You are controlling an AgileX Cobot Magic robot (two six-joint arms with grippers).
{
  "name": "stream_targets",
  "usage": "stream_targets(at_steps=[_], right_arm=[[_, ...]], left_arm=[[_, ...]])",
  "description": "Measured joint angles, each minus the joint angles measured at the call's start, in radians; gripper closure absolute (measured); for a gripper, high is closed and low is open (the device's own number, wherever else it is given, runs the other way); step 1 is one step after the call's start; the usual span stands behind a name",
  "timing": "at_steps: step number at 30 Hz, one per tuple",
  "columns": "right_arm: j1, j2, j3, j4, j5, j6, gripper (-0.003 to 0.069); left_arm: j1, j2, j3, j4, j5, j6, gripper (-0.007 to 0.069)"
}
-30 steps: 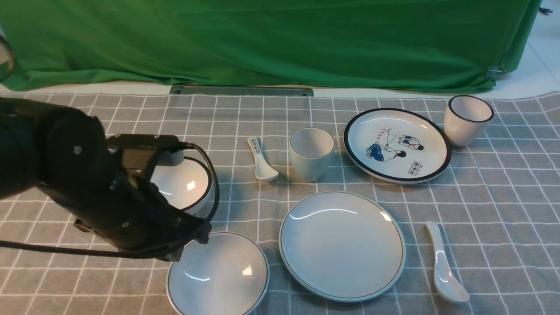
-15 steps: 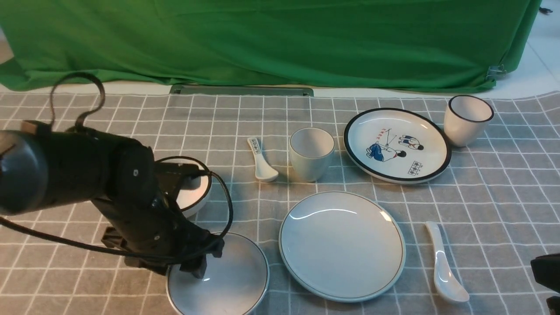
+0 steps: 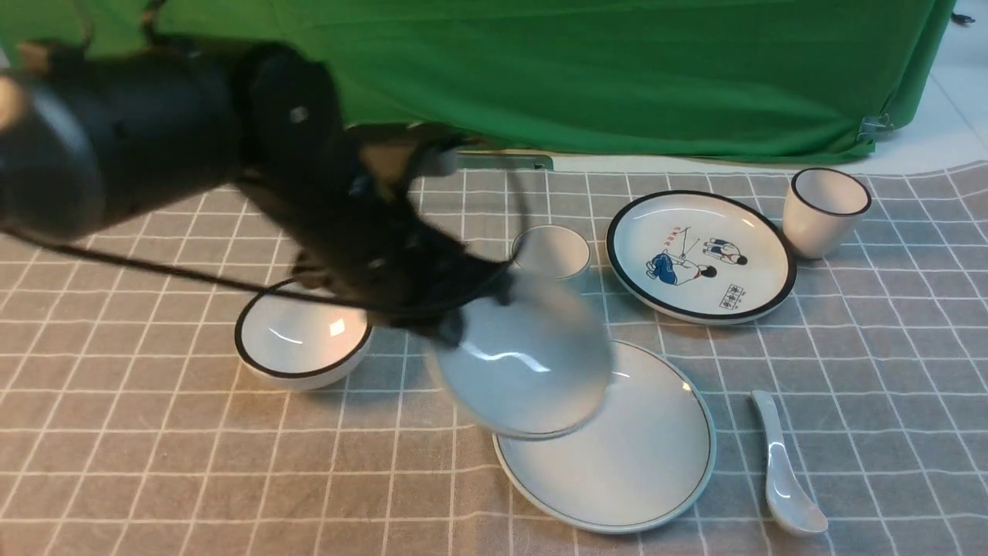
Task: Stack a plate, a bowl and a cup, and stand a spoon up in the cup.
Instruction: Use the left arm to put the blue rice bowl into the blue large plate in the middle, then use the left arm to grab a blue teacup
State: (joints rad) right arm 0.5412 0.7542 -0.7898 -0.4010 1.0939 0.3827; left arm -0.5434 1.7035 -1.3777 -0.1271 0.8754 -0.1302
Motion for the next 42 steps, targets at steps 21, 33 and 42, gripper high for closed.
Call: stream_targets(at_steps=[21,33,42], right_arm=[[0.0,0.0,-0.001,0.0,-0.002,0.001,0.0637],[0.0,0.0,-0.001,0.0,-0.005,0.001,0.0637],[0.0,0.0,-0.001,0.0,-0.005,0.001,0.0637]], left_arm=[[-0.074,0.342,-0.193,0.002,-0.009,0.019,0.0552],[-0.063,0.346,-0.478,0.141,0.193,-0.056,0.0176],[0.066,0.424,-0.614,0.116,0.125,-0.115,0.0196]])
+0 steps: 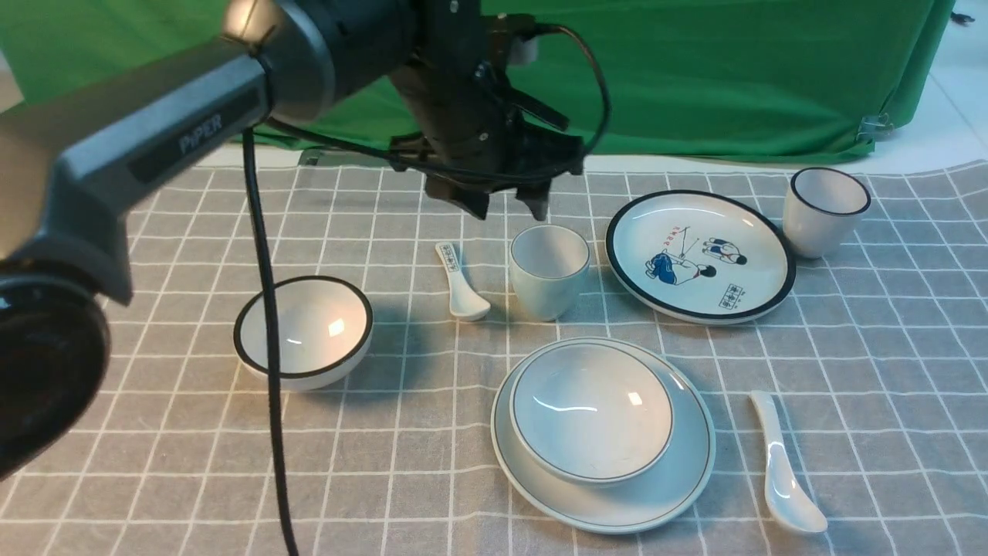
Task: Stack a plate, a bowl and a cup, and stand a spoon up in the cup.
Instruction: Use the left arm to grab a blue teacup, then use the left arm to put the blue teacup into the blue rice bowl in the middle
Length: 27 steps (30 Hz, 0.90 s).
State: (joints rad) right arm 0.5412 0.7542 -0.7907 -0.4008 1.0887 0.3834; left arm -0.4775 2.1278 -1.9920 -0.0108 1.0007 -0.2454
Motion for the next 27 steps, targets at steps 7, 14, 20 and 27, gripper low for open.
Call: stream_targets(at_steps=[7,14,20,27], right_arm=[[0.0,0.0,0.0,0.0,0.0,0.0,0.0637],[0.0,0.0,0.0,0.0,0.0,0.0,0.0637],[0.0,0.0,0.0,0.0,0.001,0.0,0.0637],[0.0,0.0,0.0,0.001,-0.004,0.0,0.0637]], left_arm=[[0.023,0.123,-0.029,-0.054,-0.041,0.011,0.0197],[0.022,0.167,-0.037,-0.088,-0.082,0.033,0.0244],[0.022,0.146,-0.039,-0.107,-0.027,0.106,0.0571],[0.005,-0.063,-0.038,-0.107,0.11,0.163,0.0594]])
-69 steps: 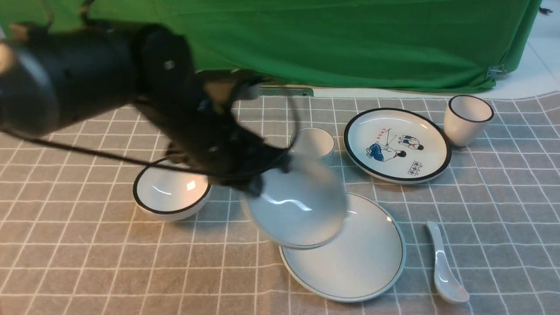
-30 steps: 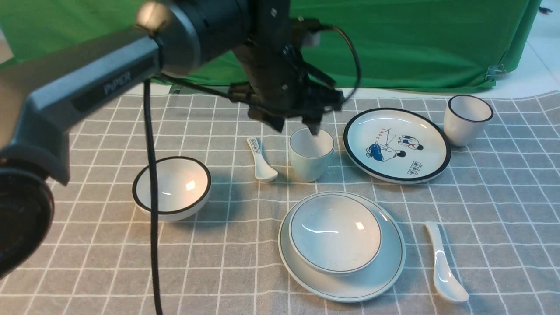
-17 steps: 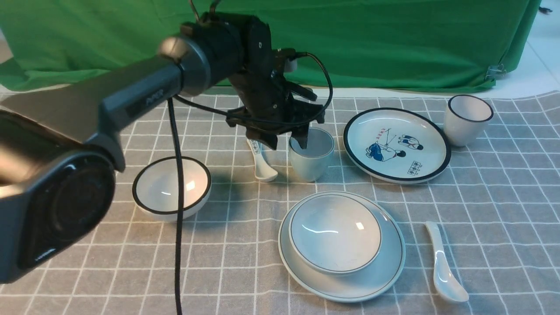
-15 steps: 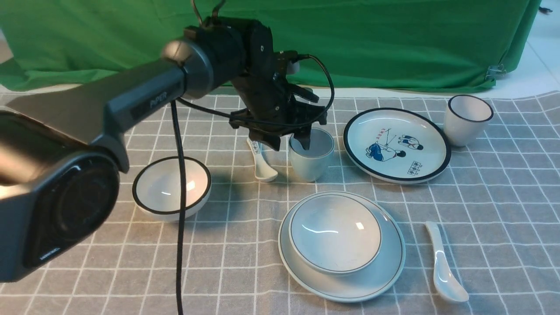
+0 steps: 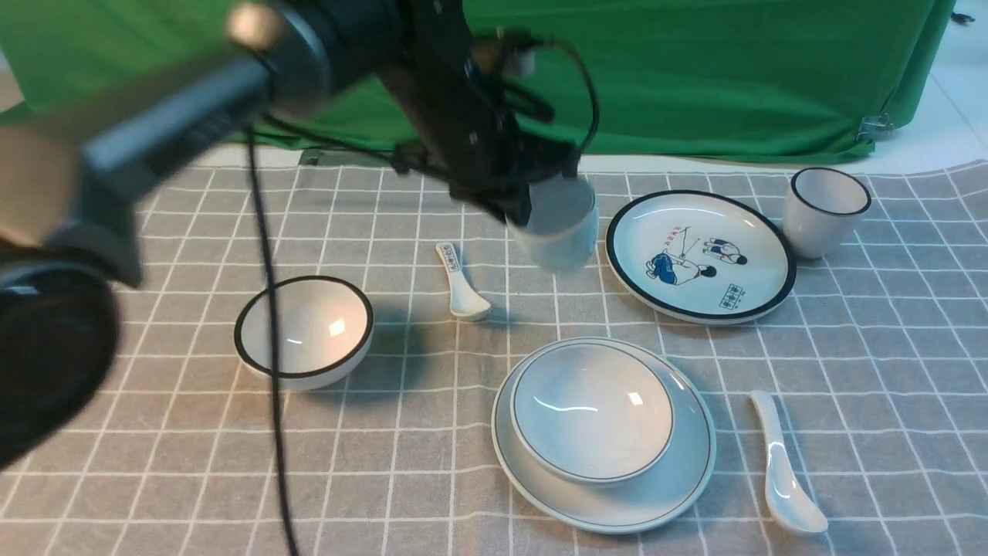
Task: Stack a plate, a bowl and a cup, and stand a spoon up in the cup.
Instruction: Use the left arm to put the blue teacup into the blue rice bowl in the middle
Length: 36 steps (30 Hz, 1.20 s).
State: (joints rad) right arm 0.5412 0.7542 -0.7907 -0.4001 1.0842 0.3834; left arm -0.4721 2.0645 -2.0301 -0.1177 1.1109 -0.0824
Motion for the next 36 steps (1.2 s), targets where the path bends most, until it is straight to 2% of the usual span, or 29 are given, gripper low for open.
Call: stream_targets(at_steps=[6,10,16,25,29,33,36], right_arm=[[0.0,0.0,0.0,0.001,-0.047,0.0,0.0637],[0.0,0.0,0.0,0.001,-0.05,0.0,0.0637],[0.0,0.0,0.0,0.001,-0.051,0.0,0.0637],[0.0,0.0,0.0,0.001,-0.051,0.0,0.0634],[0.0,0.0,0.0,0.001,-0.06,0.0,0.0631],[0.0,0.026,-0.014,0.001,-0.083,0.001,0.0627],[0.0,0.094,-0.056,0.001,-0.065,0.002,0.0636]], left_arm=[[-0.105,-0.094,0.109,0.031,0.088,0.008,0.0595],[-0.16,-0.068,0.245,0.031,0.009,0.008,0.0595],[-0.167,-0.028,0.301,0.026,-0.081,0.003,0.0595],[-0.167,0.009,0.301,0.044,-0.087,0.002,0.0587],[-0.167,0.01,0.301,0.043,-0.088,0.002,0.0531],[-0.167,0.001,0.283,0.045,-0.064,0.005,0.0388],[-0.167,-0.018,0.236,0.05,-0.027,0.005,0.0322]])
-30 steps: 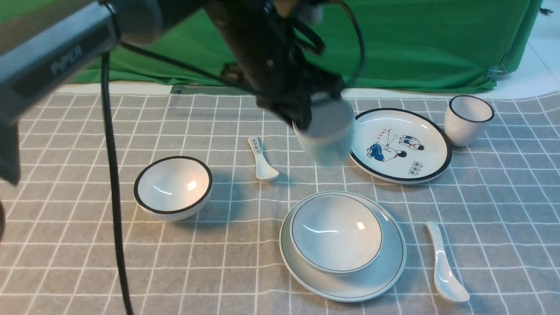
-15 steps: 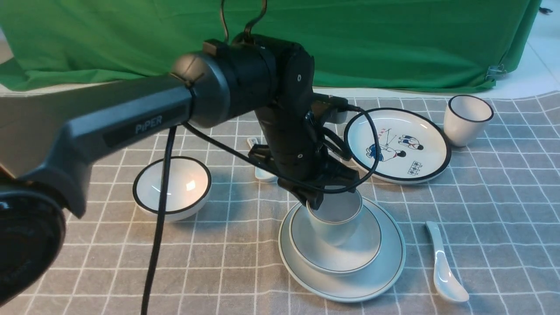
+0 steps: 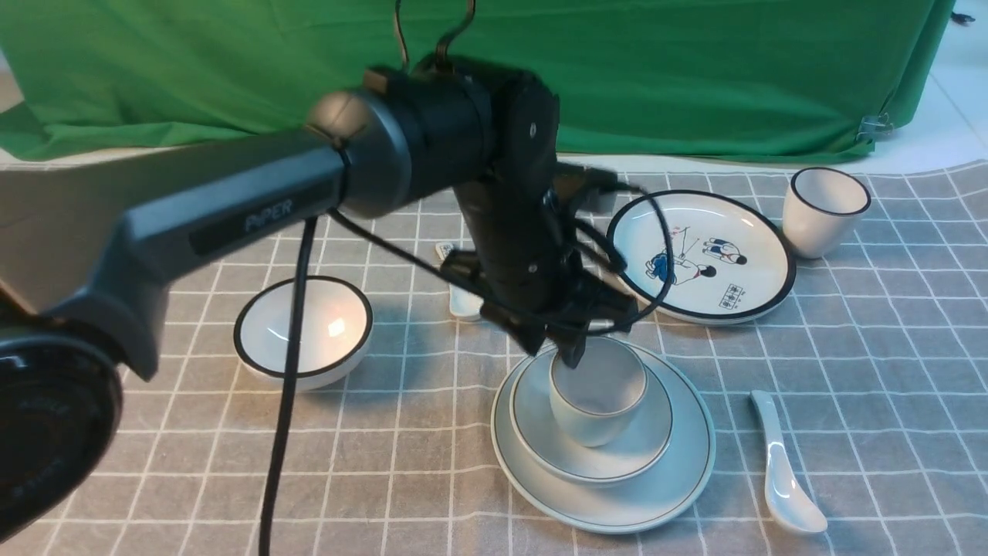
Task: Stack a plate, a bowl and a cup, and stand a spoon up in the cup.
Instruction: Use the left arm to put the blue teacup into the blue rice bowl in the middle, then use the right arm to grab a blue soup spoon
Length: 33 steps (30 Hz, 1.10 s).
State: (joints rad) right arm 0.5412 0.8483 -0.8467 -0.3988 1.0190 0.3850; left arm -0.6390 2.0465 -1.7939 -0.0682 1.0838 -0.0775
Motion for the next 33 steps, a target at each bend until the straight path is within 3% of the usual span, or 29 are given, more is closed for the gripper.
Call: stream_targets(at_steps=[3,6,7,8,9,11,14,18,21,24,33], right_arm=[[-0.03,0.109,-0.079,0.011,0.02,-0.013,0.0642],[-0.144,0.242,-0.179,0.135,0.022,-0.149,0.0642],[-0.154,0.259,-0.19,0.164,0.022,-0.163,0.0642],[-0.219,0.319,-0.223,0.279,0.022,-0.264,0.0642],[-0.264,0.363,-0.24,0.36,0.018,-0.332,0.0642],[-0.327,0.433,-0.258,0.466,0.008,-0.408,0.0642],[-0.365,0.578,-0.275,0.521,-0.042,-0.454,0.0624],[-0.354,0.7,-0.277,0.534,-0.127,-0.464,0.055],[-0.328,0.804,-0.278,0.539,-0.232,-0.464,0.0426],[-0.312,0.885,-0.293,0.538,-0.291,-0.454,0.0351],[-0.294,1.055,-0.346,0.519,-0.36,-0.442,0.0307]], left_arm=[[0.0,-0.046,-0.06,0.021,0.056,0.018,0.0309],[0.0,-0.129,-0.072,0.08,0.109,0.027,0.0436],[0.0,-0.135,-0.071,0.08,0.111,0.027,0.0436],[0.0,-0.182,-0.05,0.123,0.115,0.022,0.0527],[0.0,-0.219,-0.025,0.148,0.116,0.014,0.0565],[0.001,-0.304,0.039,0.173,0.095,-0.012,0.06],[0.001,-0.434,0.194,0.183,0.026,-0.049,0.0615],[0.001,-0.566,0.37,0.186,-0.07,-0.085,0.0616],[0.001,-0.721,0.588,0.19,-0.178,-0.147,0.0615],[0.001,-0.811,0.712,0.193,-0.204,-0.187,0.0615],[0.001,-0.928,0.854,0.209,-0.196,-0.25,0.0615]])
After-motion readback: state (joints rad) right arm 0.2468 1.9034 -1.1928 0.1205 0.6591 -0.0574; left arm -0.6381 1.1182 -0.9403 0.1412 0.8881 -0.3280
